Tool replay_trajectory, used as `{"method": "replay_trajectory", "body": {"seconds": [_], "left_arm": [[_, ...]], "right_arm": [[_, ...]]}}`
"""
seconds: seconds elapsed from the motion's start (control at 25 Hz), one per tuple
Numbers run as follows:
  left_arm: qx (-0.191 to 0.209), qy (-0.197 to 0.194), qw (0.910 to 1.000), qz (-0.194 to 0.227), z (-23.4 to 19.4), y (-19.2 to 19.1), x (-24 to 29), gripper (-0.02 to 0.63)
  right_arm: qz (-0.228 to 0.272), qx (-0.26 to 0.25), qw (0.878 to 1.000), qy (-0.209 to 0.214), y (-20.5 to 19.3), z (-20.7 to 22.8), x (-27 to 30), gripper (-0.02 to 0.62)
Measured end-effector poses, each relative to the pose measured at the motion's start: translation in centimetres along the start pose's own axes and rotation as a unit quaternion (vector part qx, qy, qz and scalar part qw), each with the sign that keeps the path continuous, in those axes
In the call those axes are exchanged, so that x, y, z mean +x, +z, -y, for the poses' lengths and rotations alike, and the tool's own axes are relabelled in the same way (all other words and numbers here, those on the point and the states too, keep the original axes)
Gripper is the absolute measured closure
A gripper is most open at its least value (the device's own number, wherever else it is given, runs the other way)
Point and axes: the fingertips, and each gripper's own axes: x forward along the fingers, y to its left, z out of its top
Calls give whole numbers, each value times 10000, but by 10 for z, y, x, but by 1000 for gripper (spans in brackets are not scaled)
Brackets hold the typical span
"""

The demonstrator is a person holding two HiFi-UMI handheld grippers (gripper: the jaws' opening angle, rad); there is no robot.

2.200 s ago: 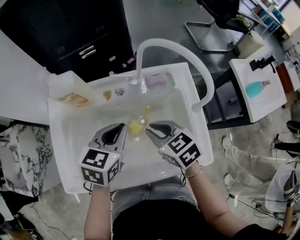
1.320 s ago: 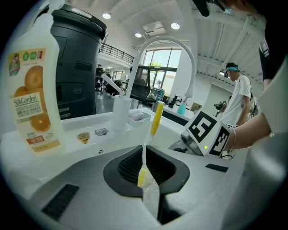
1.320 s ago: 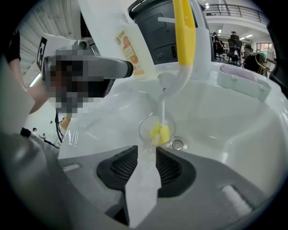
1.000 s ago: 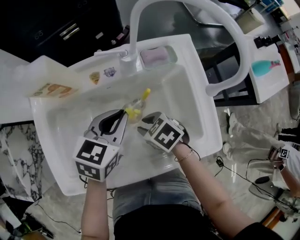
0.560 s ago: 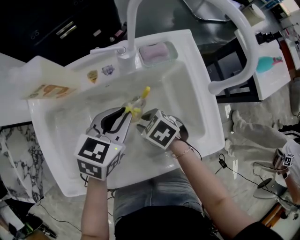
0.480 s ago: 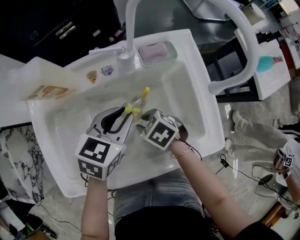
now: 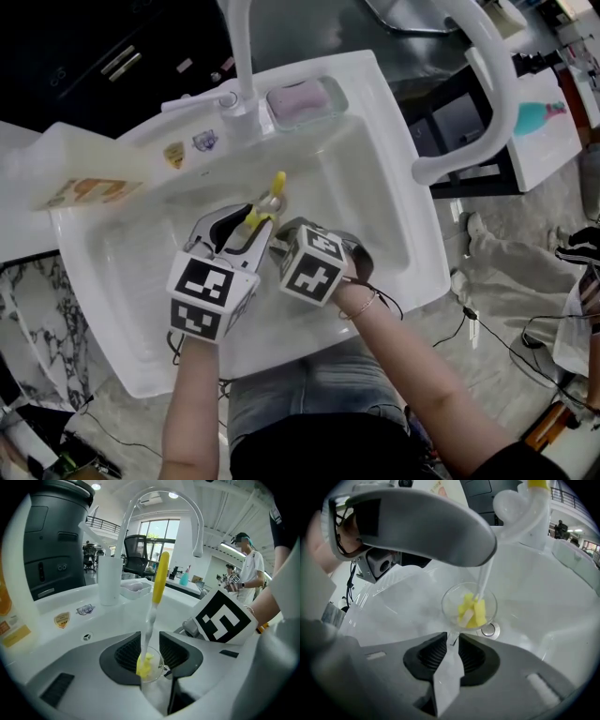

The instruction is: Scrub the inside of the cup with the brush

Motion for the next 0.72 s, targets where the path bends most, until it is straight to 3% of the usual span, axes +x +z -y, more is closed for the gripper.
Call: {"method": "replay_trajectory", "body": {"seconds": [0.4, 0.6, 0.72], "left_arm": [[77, -18, 10000, 5, -10, 11, 12, 489], [176, -8, 9998, -24, -12, 13, 15, 549], [208, 31, 9998, -25, -15, 13, 13, 552]], "right_arm": [[-38, -230, 9997, -96, -2, 6, -1, 529], [-22, -223, 9997, -57, -2, 7, -3, 537], [13, -183, 9998, -17, -2, 7, -3, 538]]}}
